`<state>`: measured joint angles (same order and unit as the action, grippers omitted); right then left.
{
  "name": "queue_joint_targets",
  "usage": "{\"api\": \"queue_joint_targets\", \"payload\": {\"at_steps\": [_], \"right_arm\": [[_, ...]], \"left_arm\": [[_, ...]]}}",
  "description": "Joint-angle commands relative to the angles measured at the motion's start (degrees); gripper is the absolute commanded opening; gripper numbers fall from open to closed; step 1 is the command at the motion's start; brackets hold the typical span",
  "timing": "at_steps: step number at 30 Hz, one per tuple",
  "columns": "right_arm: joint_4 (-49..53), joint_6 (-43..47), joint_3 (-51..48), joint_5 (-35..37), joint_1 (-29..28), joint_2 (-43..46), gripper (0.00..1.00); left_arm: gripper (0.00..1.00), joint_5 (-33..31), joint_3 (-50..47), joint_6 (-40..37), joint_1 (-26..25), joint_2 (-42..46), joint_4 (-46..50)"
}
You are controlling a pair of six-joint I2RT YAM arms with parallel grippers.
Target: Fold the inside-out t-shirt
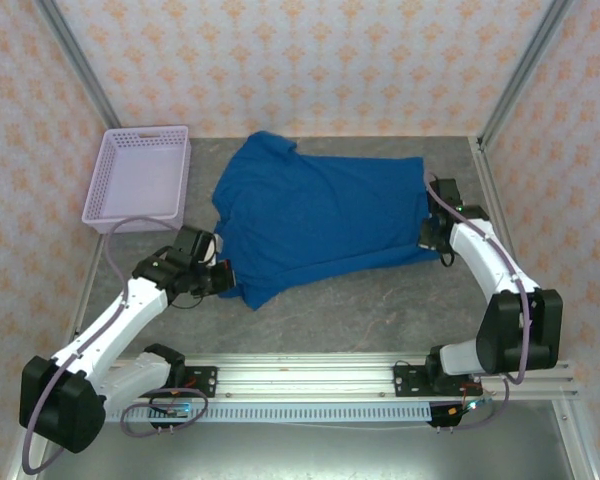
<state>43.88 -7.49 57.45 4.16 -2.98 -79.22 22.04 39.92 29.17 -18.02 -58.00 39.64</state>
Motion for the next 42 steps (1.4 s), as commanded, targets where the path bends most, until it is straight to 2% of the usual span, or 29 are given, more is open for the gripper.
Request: {"api": "queue_joint_targets", "payload": {"at_steps": [1, 8, 11, 15, 19, 22, 24, 25, 27, 29, 32, 35, 37, 39, 42], "right_arm": [[-0.8, -2.9, -3.1, 1.9, 1.0, 1.5, 0.07], [-0.6, -7.1, -9.3, -0.3, 2.2, 3.5, 0.12], [-1.6, -8.2, -11.0, -0.4, 2.5, 3.2, 0.15], [-2.4, -8.8, -11.8, 0.5, 2.6, 1.8, 0.24], [-3.2, -8.0, -11.4, 3.1, 2.6, 5.2, 0.32], [-5.7, -6.7, -11.1, 2.5, 2.0, 10.6, 0.40], [-9.1, -5.4, -11.8, 1.0, -0.2, 14.0, 0.44], [-10.5, -4.8, -11.9, -0.5, -1.3, 14.4, 0.45], [-11.6, -5.2, -11.4, -0.6, -4.4, 13.7, 0.46], [-12.5, -5.6, -11.3, -2.4, -5.8, 12.0, 0.48], [-13.0, -8.3, -11.6, -9.8, -6.4, 7.9, 0.50], [-14.8, -11.6, -12.4, -15.8, -7.1, 5.1, 0.50], [-15.3, -12.6, -13.0, -14.5, -7.1, 3.7, 0.51], [-14.2, -13.3, -12.8, -9.8, -6.8, 1.5, 0.51], [-13.9, -13.8, -12.6, -9.9, -4.4, -2.2, 0.51]], "left_arm": [[0.01, 0.5, -1.9, 4.6, -0.7, 0.0, 3.4], [0.02, -0.8, -4.6, 11.7, -2.6, 7.4, 8.4], [0.05, -0.7, -5.1, 13.5, -3.0, 9.1, 10.5], [0.18, -2.7, -5.7, 14.8, -3.7, 9.8, 11.8], [0.39, -4.8, -3.7, 13.7, -3.7, 10.0, 10.7], [0.53, -11.8, 2.0, 9.6, -3.7, 10.4, 12.4], [0.61, -18.4, 5.6, 7.1, -3.7, 10.4, 12.1], [0.63, -19.7, 6.6, 5.9, -3.7, 10.0, 10.8], [0.68, -20.1, 7.5, 4.6, -3.7, 8.2, 6.2], [0.69, -17.6, 7.9, 4.5, -3.7, 4.5, 1.8], [0.69, -12.8, 10.0, 4.8, -3.7, -3.6, -3.6], [0.69, -12.0, 11.8, 3.7, -3.6, -10.3, -6.3], [0.69, -13.4, 13.3, 1.9, -3.7, -13.9, -5.9], [0.70, -15.4, 15.0, -0.9, -3.5, -18.3, -5.6], [0.70, -15.0, 17.9, -3.3, -2.8, -26.5, -7.6]]}}
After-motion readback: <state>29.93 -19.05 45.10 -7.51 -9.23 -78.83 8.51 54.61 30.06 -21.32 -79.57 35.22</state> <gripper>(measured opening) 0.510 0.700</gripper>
